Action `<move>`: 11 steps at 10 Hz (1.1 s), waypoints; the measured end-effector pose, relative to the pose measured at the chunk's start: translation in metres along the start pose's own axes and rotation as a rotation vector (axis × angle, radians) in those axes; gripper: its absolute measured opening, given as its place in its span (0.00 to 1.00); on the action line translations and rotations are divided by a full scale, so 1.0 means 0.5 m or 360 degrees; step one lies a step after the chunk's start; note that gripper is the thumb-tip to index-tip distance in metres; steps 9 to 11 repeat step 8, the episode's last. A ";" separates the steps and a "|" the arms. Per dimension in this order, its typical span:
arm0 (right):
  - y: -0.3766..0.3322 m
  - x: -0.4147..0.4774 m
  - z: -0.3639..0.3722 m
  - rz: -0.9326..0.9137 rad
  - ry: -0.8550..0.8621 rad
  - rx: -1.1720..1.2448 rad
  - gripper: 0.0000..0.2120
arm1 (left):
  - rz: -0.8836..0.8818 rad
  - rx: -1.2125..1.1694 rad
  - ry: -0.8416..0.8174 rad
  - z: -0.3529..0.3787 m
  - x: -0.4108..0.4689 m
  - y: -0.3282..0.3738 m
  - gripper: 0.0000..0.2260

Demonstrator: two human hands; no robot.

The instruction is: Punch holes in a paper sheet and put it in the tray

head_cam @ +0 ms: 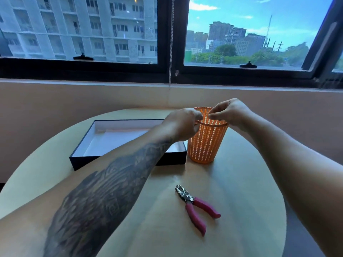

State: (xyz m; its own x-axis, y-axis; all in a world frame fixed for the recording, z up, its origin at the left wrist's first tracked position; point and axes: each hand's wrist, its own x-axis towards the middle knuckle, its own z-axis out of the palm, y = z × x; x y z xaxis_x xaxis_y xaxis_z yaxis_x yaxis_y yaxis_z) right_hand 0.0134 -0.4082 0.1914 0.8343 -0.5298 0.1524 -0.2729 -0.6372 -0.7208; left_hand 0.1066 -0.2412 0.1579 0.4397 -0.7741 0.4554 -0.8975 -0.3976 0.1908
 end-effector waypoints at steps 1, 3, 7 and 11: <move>0.012 0.010 -0.002 -0.0023 -0.0067 -0.0005 0.09 | 0.0007 0.0035 0.0011 0.007 0.000 -0.004 0.12; 0.021 0.015 0.001 -0.0054 -0.0090 -0.0051 0.04 | 0.0007 0.0003 0.0037 0.016 -0.009 -0.001 0.14; 0.018 0.012 0.014 -0.0109 -0.0071 -0.0247 0.03 | -0.0078 -0.0031 -0.0079 0.013 -0.029 0.008 0.23; 0.015 -0.002 0.014 -0.0224 0.0001 -0.0223 0.06 | -0.0103 -0.0052 -0.0167 0.012 -0.040 0.014 0.27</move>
